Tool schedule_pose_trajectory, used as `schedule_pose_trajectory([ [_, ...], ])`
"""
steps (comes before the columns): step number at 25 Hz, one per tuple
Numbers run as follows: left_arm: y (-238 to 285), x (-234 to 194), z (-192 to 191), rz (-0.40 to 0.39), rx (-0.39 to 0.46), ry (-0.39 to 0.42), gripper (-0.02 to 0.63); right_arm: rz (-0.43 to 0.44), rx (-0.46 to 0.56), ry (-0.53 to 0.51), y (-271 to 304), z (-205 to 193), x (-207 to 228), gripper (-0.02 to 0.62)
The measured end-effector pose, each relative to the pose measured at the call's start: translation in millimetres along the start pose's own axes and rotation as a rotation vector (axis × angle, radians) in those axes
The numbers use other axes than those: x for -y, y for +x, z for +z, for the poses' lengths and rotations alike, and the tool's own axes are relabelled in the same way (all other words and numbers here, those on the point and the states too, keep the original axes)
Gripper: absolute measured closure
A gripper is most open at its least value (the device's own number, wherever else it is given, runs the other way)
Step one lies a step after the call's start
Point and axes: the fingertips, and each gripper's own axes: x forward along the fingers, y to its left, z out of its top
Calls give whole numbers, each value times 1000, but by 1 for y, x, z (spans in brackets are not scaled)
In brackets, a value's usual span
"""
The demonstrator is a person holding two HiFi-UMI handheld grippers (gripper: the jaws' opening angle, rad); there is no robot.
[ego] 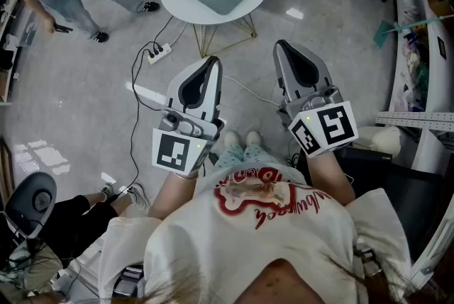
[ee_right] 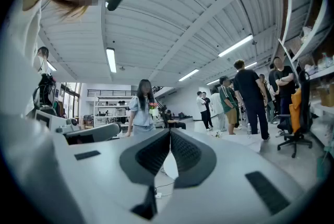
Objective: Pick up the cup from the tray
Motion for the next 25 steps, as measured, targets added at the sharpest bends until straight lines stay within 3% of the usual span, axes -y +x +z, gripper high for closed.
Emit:
schedule_pose_trajectory([
  [15,-7,10,-2,3,0,2,592,-2,8,5,-11,-1,-5,568],
  [25,2,19,-4,20,-1,10,592,-7,35,30,-18,4,14,568],
])
